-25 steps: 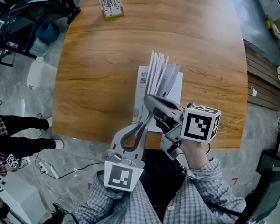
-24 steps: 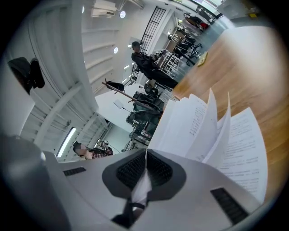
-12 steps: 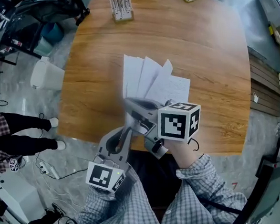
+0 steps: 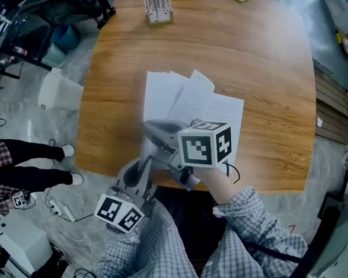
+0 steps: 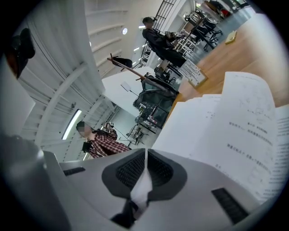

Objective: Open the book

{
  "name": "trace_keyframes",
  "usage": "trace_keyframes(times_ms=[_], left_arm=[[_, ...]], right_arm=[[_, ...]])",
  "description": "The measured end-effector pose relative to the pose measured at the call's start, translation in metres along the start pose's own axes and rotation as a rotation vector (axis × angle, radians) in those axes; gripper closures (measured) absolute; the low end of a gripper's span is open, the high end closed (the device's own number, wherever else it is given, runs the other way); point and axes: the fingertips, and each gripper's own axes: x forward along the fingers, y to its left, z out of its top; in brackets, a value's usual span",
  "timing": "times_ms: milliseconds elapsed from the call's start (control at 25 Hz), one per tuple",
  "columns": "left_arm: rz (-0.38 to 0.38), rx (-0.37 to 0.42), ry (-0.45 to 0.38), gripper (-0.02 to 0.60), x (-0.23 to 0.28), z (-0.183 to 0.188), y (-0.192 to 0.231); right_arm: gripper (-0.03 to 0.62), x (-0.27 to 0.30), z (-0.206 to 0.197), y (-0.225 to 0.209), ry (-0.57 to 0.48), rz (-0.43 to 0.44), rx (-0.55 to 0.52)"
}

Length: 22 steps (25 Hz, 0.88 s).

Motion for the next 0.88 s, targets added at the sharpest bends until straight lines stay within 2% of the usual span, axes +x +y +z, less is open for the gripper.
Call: trace_keyframes(times_ms=[360, 520, 760, 880], left_arm=[[0.035, -0.141, 0.009, 0.541, -0.006, -0.017, 0.047], [0.065, -0.167, 0.034, 0.541, -0.003, -0.033, 0.069], [0.119, -0.225, 0.111, 0.538, 0.001, -0.051, 0.095], [0.154, -0.223, 0.174, 0.531, -0.003, -0.060, 0.099]], right_arm=[[0.576, 0.042, -0.020, -0.011, 0.082, 0.001, -0.020], [0.576, 0.061, -0.038, -0.027, 0.133, -0.019, -0.040], [0.576, 0.082, -0.059, -0.041, 0.191, -0.036, -0.065], [0.576, 0.087, -0.064, -0.046, 0.194, -0.040, -0.046]])
